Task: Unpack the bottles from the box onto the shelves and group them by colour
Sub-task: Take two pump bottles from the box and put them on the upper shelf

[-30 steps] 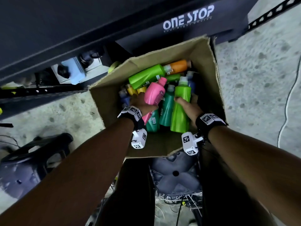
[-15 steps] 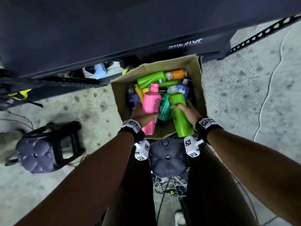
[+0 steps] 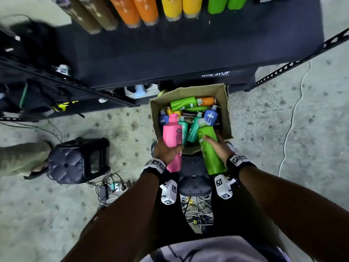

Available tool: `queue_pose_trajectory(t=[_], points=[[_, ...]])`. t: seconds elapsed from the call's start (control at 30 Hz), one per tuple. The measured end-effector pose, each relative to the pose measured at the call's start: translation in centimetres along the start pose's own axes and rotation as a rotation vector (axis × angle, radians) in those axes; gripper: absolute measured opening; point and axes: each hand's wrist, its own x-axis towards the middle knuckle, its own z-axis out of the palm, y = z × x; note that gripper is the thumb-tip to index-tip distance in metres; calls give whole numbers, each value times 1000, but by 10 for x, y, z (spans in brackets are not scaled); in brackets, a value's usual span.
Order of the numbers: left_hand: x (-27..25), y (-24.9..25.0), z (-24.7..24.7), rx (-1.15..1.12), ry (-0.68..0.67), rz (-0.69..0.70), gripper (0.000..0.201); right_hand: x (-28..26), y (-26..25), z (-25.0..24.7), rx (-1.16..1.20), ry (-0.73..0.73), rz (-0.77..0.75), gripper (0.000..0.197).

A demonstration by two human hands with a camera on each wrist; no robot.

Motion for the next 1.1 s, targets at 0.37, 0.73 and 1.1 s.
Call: queue_pose_trajectory(t=[0.37,0.73,1.1], points=[[-85,5,-51,-142,171,110,81,-91,-21,25,-48,-10,-161,66],[-139,32,-113,-382,373,351,66,-159,-92,48,-95,-56,-505,58],[-182,112,-206,-584,561,661,60,-227,-217,86,-5,-113,-971,50]])
